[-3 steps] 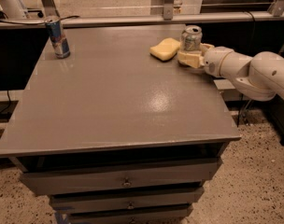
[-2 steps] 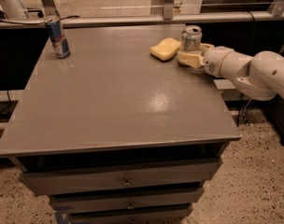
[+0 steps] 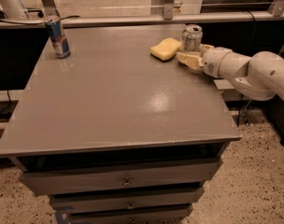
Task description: Move 7up can near sponge
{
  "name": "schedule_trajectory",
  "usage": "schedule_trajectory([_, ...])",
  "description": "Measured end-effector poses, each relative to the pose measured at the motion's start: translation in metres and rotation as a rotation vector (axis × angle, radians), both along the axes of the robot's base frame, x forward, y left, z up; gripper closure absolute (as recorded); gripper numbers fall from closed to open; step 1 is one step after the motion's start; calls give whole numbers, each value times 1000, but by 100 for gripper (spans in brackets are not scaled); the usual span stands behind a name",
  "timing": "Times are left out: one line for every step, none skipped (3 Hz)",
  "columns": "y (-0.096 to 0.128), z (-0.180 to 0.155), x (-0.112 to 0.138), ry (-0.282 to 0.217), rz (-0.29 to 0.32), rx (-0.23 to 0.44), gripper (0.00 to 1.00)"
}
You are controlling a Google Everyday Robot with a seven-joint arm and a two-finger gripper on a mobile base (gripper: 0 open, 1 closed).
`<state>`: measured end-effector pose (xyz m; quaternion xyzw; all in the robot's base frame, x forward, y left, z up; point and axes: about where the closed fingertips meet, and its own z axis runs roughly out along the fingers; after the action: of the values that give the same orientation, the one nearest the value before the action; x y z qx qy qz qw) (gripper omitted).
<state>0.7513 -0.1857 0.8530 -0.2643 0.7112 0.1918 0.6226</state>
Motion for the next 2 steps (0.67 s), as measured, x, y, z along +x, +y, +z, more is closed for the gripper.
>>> schedule_trajectory([12,-13,-6,46,27,38,0])
schedule_trajectory([19,-21,-15,76,50,66,0])
